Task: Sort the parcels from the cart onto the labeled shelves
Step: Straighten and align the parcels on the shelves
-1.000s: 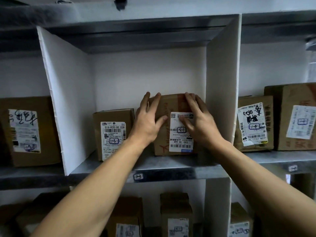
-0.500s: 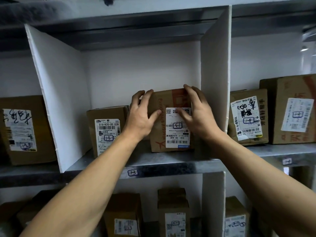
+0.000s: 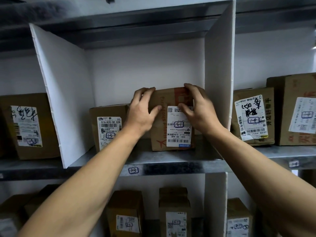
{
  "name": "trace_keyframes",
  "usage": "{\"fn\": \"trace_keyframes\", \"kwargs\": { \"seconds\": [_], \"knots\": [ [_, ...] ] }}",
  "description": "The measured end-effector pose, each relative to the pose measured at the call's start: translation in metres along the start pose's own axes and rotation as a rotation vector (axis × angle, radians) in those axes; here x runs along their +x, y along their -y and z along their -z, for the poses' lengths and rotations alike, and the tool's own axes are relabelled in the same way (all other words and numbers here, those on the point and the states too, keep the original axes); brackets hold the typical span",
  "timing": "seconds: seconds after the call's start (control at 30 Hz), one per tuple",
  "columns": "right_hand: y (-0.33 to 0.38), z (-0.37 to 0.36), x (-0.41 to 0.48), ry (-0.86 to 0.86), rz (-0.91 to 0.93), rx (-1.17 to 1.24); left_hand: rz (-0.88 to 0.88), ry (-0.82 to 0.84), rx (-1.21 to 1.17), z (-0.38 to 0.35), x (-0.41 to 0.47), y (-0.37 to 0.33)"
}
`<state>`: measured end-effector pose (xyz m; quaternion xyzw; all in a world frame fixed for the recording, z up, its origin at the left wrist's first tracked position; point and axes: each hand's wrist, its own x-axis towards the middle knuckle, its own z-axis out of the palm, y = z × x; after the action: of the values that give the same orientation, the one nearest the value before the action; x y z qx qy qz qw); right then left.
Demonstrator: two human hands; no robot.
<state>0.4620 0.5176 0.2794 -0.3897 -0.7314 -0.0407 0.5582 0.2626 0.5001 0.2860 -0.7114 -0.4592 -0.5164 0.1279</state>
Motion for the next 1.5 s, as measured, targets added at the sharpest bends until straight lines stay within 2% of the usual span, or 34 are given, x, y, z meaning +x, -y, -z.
{"fn": "trace_keyframes", "kwargs": {
  "seconds": [0.43,0.73,1.03,1.27,1.5],
  "knots": [
    [0.004,0.005,-0.007,0.023,0.017,-0.068,0.044,0.017,0.053,0.005,-0.005,-0.008],
    [0.027,0.033,-0.058,-0.038,0.103,-0.291,-0.106,-0.041,0.134,0.023,-0.041,-0.024],
    [0.038,0.105,-0.107,0.008,0.201,-0.586,-0.169,0.036,0.039,0.018,-0.070,-0.066],
    [0.018,0.166,-0.121,-0.008,0.079,-0.725,-0.288,0.060,-0.057,-0.012,-0.070,-0.126],
    [-0.015,0.208,-0.119,-0.040,0.052,-0.794,-0.341,0.106,-0.077,-0.055,-0.059,-0.176]
  ]
}}
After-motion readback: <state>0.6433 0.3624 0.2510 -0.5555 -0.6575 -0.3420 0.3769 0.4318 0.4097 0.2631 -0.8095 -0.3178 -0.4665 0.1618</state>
